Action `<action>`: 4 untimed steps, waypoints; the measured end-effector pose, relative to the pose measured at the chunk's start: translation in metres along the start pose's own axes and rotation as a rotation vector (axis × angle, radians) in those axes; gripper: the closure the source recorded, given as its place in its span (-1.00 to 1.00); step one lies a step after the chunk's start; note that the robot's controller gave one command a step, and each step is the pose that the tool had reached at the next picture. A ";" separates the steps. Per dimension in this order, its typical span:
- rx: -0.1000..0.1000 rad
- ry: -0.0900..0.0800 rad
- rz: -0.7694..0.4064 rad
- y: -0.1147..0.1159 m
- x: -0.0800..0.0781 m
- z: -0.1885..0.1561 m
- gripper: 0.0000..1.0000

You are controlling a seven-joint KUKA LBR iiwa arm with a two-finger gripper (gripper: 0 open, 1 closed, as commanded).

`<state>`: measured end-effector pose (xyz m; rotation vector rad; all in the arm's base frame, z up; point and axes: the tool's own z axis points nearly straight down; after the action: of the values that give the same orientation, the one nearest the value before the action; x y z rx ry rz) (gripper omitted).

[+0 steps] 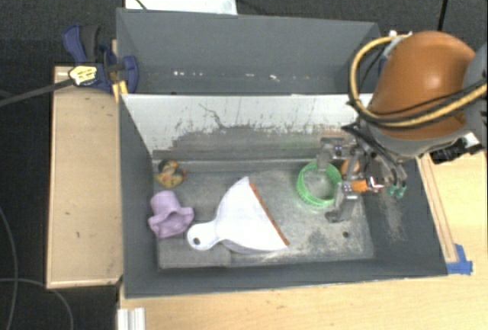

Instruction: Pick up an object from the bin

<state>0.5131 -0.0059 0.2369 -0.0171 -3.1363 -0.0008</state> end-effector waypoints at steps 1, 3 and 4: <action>0.000 -0.008 0.000 0.000 -0.001 -0.005 -1.00; 0.001 -0.021 -0.080 0.002 0.003 -0.034 -1.00; 0.000 0.001 -0.086 0.005 0.011 -0.057 -1.00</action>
Offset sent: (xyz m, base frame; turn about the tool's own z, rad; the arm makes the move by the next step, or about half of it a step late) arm 0.0081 0.0144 0.2279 -0.1055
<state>0.5022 -0.0004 0.2939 0.1179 -3.1332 -0.0009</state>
